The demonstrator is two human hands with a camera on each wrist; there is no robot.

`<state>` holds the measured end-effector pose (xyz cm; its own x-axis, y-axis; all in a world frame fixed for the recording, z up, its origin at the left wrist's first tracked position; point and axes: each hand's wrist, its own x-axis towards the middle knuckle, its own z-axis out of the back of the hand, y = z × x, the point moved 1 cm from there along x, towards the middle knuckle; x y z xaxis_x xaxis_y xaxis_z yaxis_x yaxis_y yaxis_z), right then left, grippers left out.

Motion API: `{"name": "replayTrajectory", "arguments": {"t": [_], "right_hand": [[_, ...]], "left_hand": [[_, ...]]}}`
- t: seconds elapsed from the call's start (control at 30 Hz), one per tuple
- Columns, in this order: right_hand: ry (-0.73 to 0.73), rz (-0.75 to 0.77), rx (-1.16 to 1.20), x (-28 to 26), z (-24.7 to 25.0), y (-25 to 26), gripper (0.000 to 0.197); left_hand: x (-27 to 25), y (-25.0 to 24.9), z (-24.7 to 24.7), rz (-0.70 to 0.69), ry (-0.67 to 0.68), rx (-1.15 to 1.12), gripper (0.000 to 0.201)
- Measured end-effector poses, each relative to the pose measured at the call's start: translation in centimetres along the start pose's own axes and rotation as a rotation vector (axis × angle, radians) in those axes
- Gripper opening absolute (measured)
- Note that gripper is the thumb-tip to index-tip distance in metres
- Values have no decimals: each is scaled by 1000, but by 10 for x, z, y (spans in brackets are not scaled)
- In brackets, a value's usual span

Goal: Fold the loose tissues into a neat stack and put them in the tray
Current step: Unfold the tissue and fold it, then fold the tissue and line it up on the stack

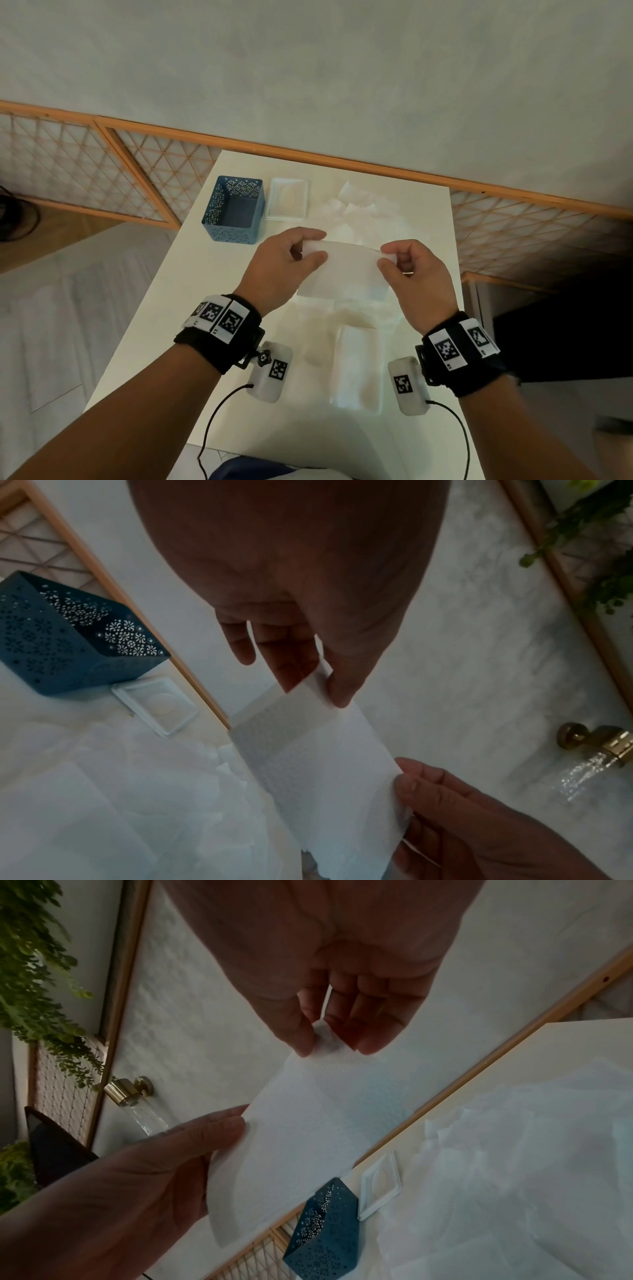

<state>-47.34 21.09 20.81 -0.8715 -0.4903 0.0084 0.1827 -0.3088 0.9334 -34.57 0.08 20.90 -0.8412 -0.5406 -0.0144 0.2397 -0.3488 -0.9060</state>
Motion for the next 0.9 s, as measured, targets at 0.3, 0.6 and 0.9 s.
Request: {"name": "replayTrajectory", "arguments": {"t": [0.3, 0.6, 0.9], "right_hand": [[7, -66, 269, 5, 1, -2, 32], [-41, 14, -164, 2, 3, -5, 38], [167, 362, -470, -3, -17, 0, 28]], "left_hand": [[2, -5, 0, 8, -29, -48, 12], [4, -9, 1, -75, 3, 20, 9], [-1, -24, -13, -137, 230, 191, 2]]}}
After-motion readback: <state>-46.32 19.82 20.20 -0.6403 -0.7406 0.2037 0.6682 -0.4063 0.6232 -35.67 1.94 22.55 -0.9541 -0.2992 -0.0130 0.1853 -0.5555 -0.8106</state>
